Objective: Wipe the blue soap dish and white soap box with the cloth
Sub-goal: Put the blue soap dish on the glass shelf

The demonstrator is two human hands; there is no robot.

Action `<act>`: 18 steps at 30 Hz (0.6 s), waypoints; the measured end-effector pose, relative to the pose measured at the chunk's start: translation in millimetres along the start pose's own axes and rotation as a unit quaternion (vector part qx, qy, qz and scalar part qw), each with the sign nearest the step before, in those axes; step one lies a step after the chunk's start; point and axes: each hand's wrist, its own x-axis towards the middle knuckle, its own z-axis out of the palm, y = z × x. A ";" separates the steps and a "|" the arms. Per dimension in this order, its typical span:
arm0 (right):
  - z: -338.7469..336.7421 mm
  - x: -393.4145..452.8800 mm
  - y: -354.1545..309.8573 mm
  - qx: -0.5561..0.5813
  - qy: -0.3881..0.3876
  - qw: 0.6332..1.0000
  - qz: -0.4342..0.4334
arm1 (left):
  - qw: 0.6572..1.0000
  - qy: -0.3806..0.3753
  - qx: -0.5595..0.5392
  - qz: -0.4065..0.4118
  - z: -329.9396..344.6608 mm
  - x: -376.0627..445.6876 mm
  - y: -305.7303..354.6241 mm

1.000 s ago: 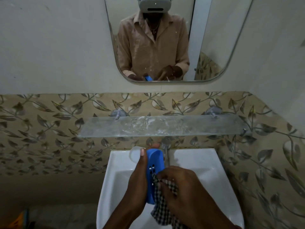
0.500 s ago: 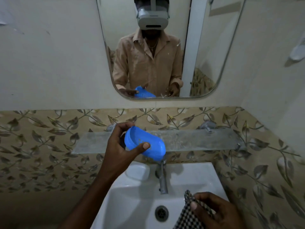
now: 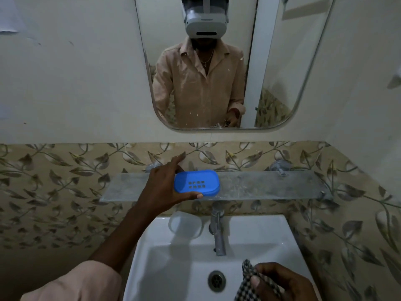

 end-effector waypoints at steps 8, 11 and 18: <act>4.6 -0.4 16.5 -0.021 -0.014 1.000 0.011 | 0.979 0.199 -0.047 0.016 12.8 -63.4 27.7; 4.6 -1.5 21.9 -0.036 -0.016 0.999 0.024 | 0.986 0.164 -0.021 0.027 54.7 -121.4 17.2; 6.4 -3.2 27.8 -0.067 -0.036 0.997 0.031 | 0.949 -0.068 0.032 -0.306 126.6 -128.2 -53.3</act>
